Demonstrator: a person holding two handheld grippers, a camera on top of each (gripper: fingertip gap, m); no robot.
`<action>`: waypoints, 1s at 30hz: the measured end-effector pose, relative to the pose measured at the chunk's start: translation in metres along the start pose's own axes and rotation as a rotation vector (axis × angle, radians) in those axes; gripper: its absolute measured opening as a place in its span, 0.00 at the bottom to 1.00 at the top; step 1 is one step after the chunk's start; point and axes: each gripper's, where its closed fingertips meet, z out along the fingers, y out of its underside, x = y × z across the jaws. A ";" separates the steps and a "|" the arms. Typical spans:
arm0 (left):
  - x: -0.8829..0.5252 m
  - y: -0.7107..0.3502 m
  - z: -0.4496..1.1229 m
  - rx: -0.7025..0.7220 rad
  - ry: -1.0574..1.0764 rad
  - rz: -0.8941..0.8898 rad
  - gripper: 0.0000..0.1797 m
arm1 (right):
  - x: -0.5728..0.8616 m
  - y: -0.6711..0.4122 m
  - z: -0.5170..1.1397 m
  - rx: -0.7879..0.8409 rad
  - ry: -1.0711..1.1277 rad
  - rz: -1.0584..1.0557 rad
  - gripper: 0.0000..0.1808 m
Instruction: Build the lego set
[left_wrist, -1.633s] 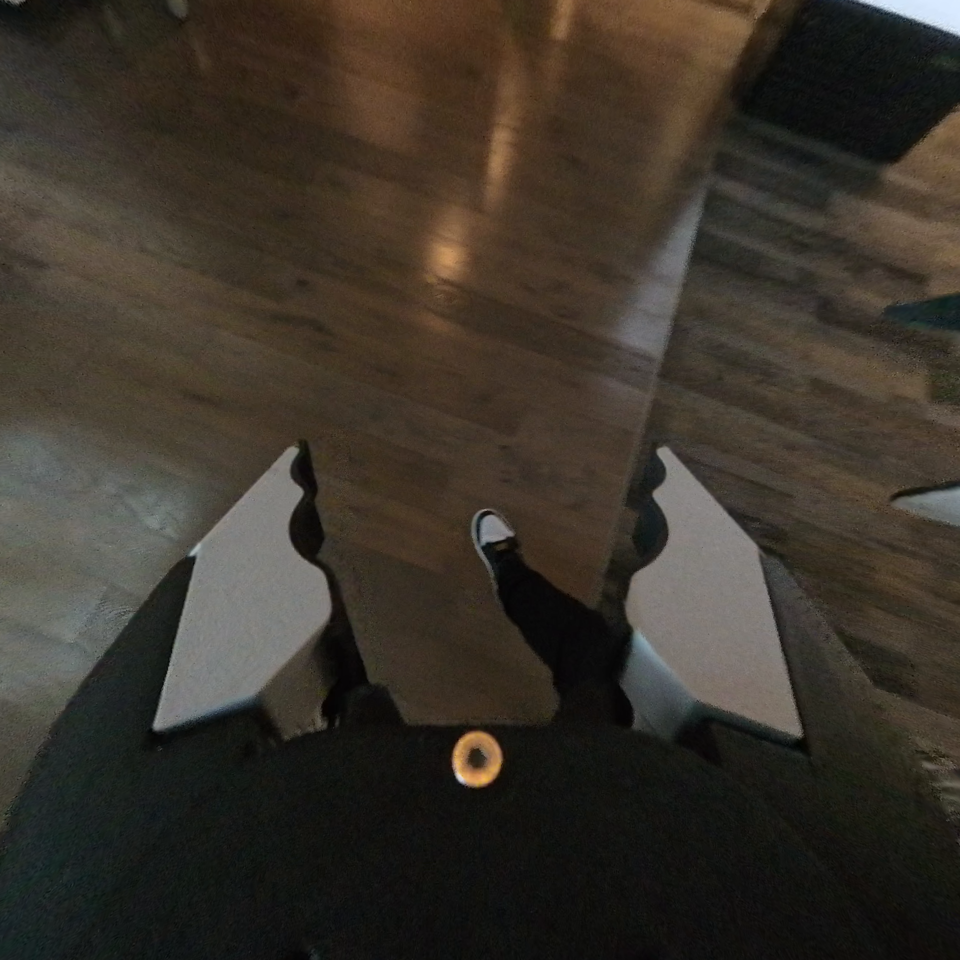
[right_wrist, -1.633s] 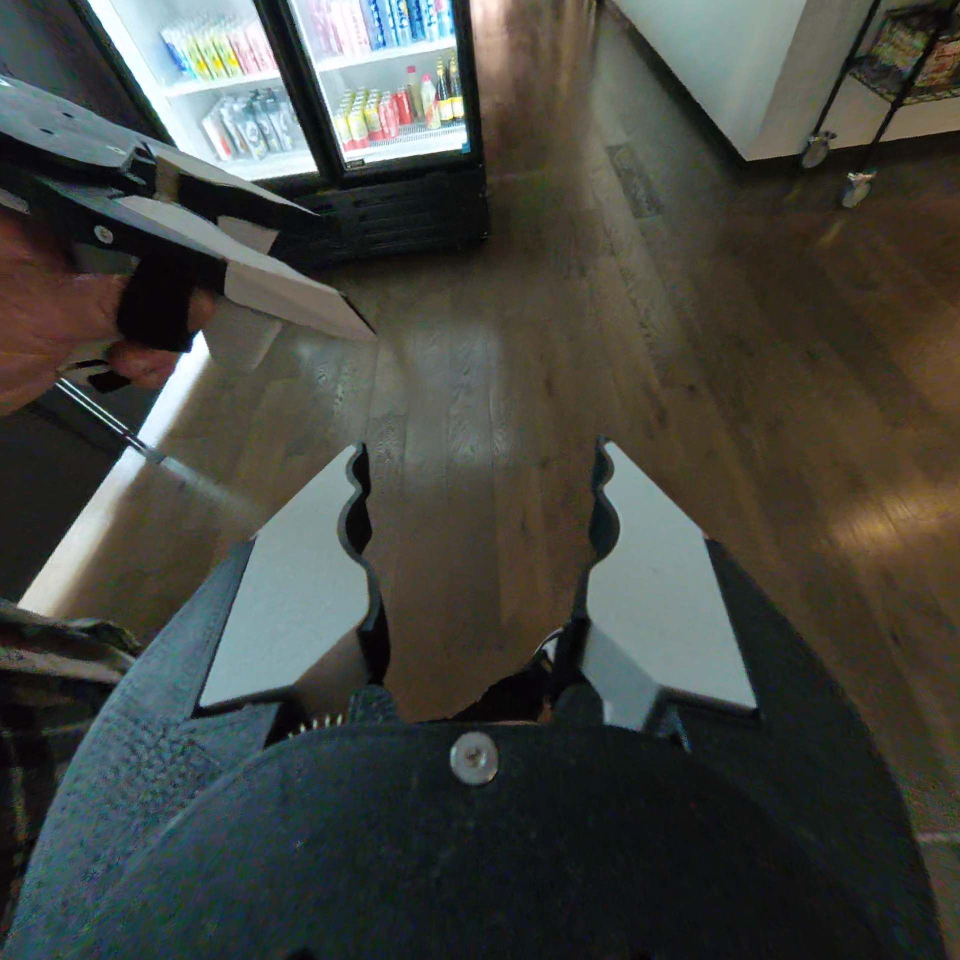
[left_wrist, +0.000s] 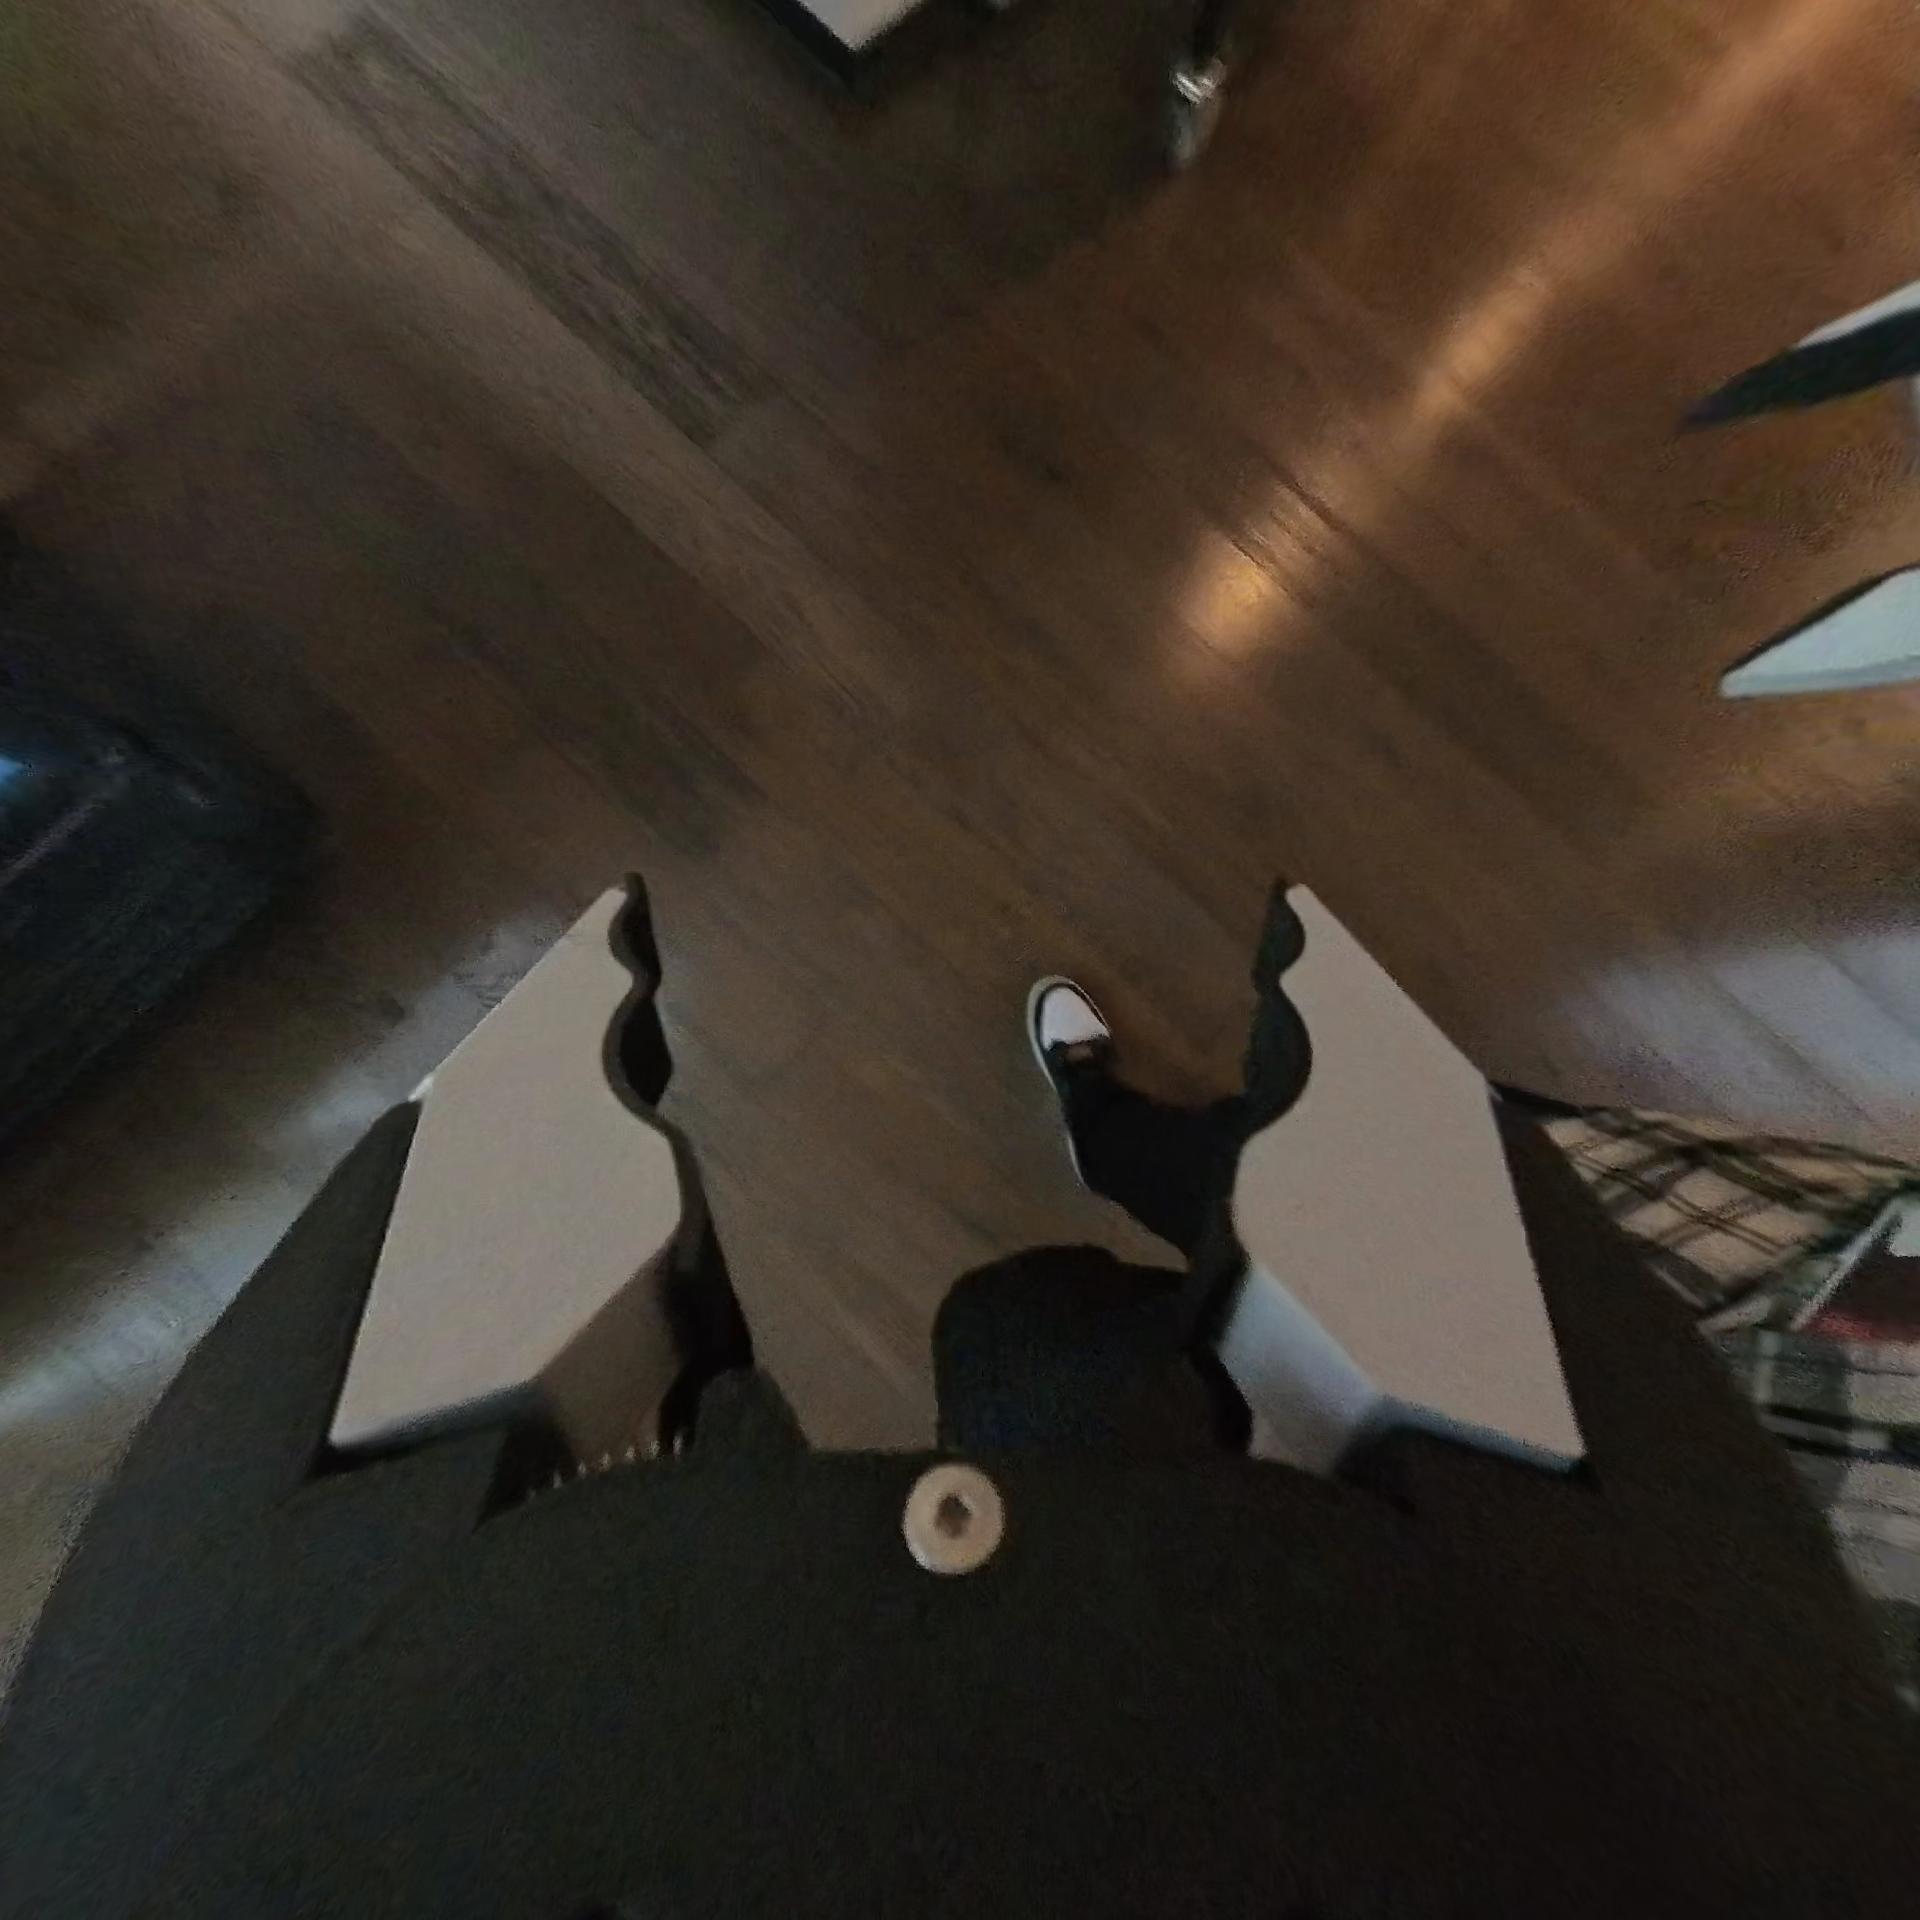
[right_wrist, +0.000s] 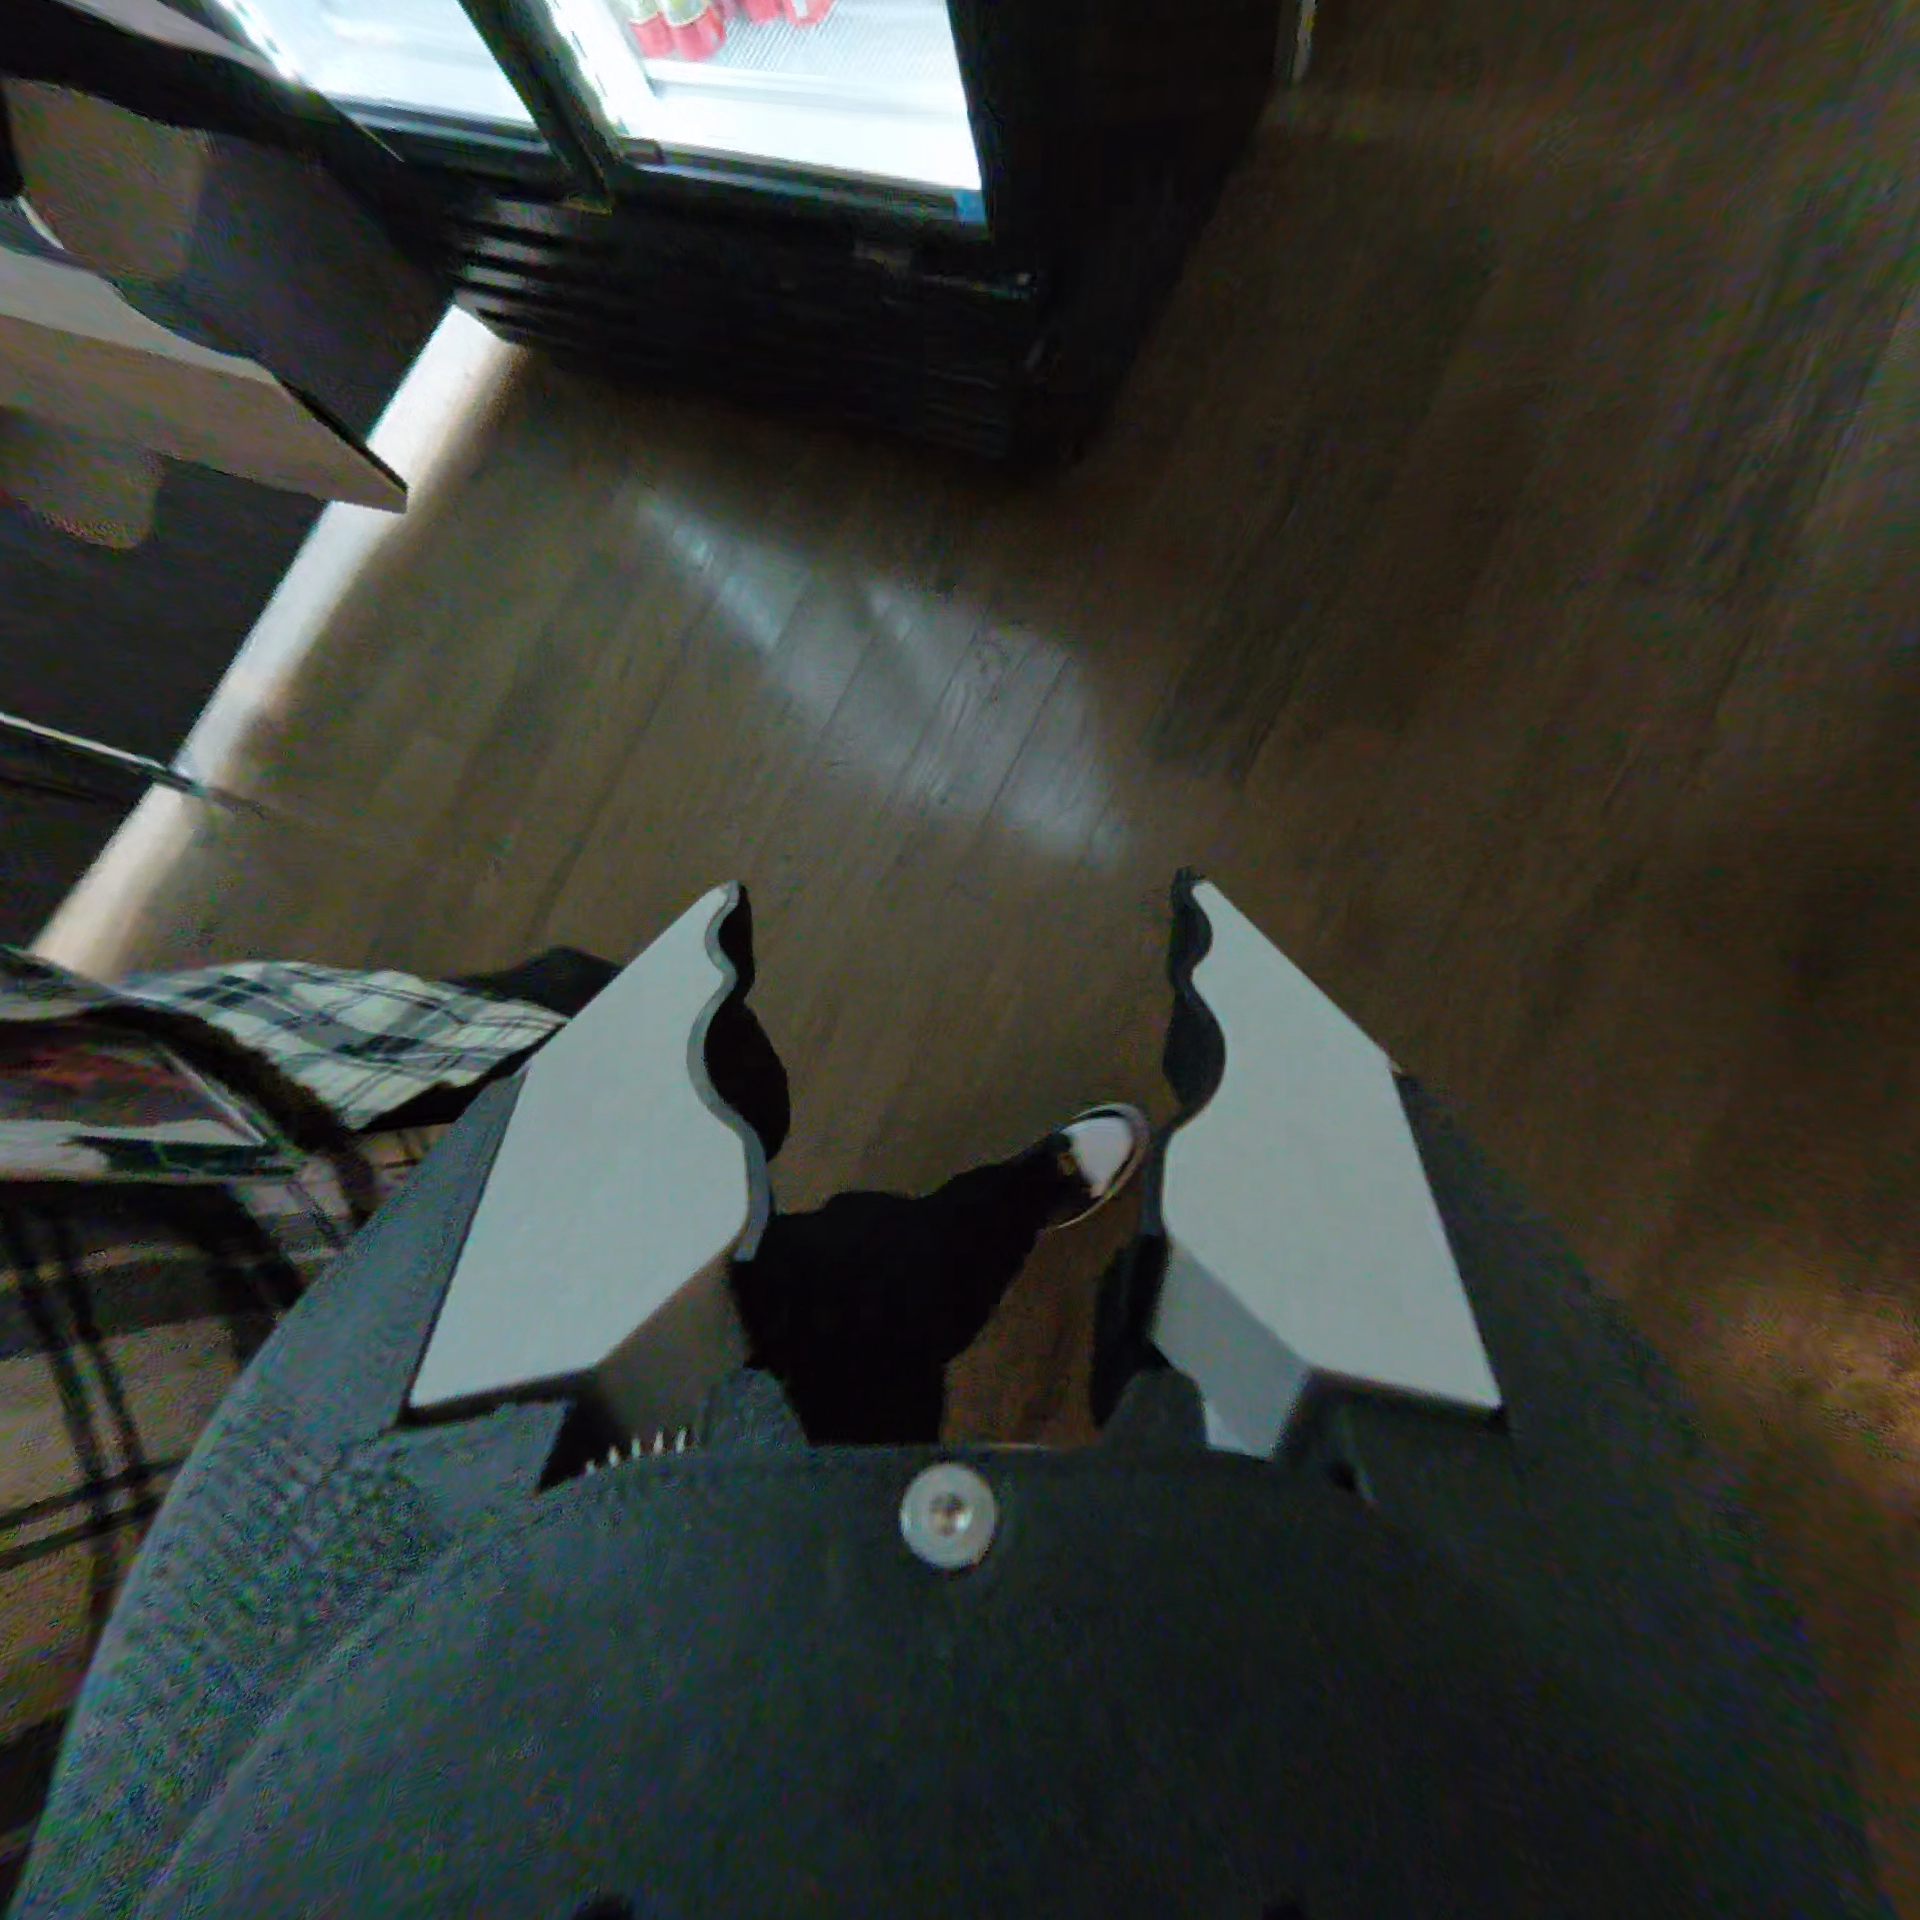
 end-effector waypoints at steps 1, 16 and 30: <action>-0.015 -0.018 0.006 0.010 -0.025 -0.015 0.63 | 0.020 -0.028 0.009 -0.010 -0.002 -0.042 0.46; -0.246 -0.248 0.248 -0.011 0.122 -0.094 0.50 | 0.215 -0.318 0.221 0.028 -0.145 -0.105 0.44; -0.485 -0.554 0.390 0.122 0.118 0.101 0.23 | 0.471 -0.553 0.345 0.120 -0.049 0.007 0.34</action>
